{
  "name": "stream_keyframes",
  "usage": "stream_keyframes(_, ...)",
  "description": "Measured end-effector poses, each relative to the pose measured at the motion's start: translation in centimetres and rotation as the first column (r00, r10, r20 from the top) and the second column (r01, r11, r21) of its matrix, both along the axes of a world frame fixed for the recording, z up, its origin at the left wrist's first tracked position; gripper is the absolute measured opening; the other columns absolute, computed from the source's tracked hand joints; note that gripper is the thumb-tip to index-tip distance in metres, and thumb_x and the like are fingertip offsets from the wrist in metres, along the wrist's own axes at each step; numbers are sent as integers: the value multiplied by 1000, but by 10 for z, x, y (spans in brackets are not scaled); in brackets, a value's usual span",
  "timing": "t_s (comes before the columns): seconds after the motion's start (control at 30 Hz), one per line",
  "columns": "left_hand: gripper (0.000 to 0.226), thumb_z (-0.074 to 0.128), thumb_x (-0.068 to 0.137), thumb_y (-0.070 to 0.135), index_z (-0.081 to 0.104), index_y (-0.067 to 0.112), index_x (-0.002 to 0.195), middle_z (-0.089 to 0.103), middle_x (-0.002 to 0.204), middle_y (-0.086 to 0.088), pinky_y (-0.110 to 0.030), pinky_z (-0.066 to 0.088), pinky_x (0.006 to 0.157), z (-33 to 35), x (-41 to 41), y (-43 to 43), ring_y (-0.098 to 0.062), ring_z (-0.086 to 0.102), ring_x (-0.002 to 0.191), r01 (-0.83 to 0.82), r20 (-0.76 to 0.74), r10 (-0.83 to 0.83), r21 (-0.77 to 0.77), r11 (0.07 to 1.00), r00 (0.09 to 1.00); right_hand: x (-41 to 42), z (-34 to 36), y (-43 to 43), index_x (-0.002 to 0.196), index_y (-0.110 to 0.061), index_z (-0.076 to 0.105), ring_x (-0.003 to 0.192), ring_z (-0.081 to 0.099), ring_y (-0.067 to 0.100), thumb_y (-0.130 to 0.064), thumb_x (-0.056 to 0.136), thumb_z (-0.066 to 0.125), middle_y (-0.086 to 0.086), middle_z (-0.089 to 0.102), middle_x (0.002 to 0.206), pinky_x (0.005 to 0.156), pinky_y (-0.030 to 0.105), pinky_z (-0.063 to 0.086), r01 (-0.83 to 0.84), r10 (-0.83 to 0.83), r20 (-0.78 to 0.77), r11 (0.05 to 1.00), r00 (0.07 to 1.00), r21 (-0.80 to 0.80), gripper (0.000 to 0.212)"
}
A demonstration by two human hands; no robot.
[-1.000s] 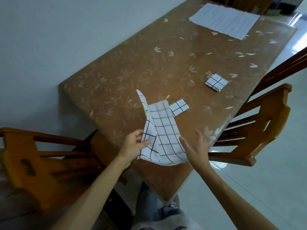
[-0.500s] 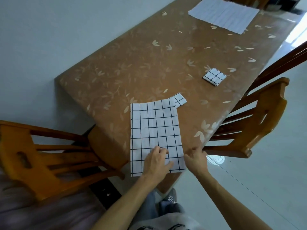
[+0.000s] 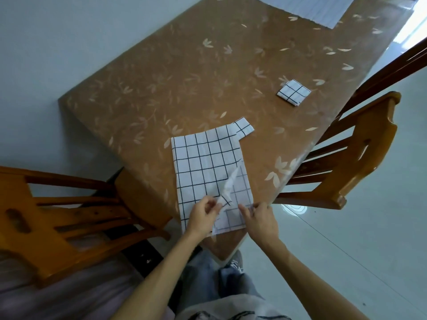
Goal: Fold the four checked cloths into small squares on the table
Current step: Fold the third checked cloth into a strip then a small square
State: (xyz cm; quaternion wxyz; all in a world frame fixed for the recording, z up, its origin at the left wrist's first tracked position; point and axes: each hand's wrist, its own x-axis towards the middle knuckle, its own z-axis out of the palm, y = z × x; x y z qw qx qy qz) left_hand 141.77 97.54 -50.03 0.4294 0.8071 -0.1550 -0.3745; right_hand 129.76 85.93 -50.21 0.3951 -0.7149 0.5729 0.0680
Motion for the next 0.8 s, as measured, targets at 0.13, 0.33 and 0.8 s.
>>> stream_keyframes(0.13, 14, 64, 95, 20, 65, 10, 105, 73, 103, -10, -38, 57, 84, 16, 54, 41, -24, 69, 98, -429, -344, 371, -110, 896, 863, 15, 3, 6, 115, -10, 42, 110, 51, 29, -53, 74, 77, 11, 50, 118, 92, 41, 48, -115, 86, -186, 982, 979, -152, 69)
stream_keyframes(0.33, 6, 57, 99, 12, 61, 13, 102, 71, 100, -9, -36, 54, 75, 38, 122, 109, -20, 69, 90, -702, -426, 594, -157, 695, 683, 19, -4, -2, 111, -8, 55, 103, 51, 28, -43, 81, 73, 10, 46, 112, 91, 44, 50, -139, 110, -160, 974, 981, -180, 50)
stream_keyframes(0.8, 22, 58, 98, 15, 61, 10, 120, 70, 111, -10, -41, 60, 77, 14, 225, 95, -26, 71, 96, -453, -299, 471, 131, 882, 830, 76, 68, -40, 99, -16, 50, 82, 53, 22, -18, 93, 60, 4, 57, 92, 73, 32, 40, 432, -317, 416, 876, 852, -217, 12)
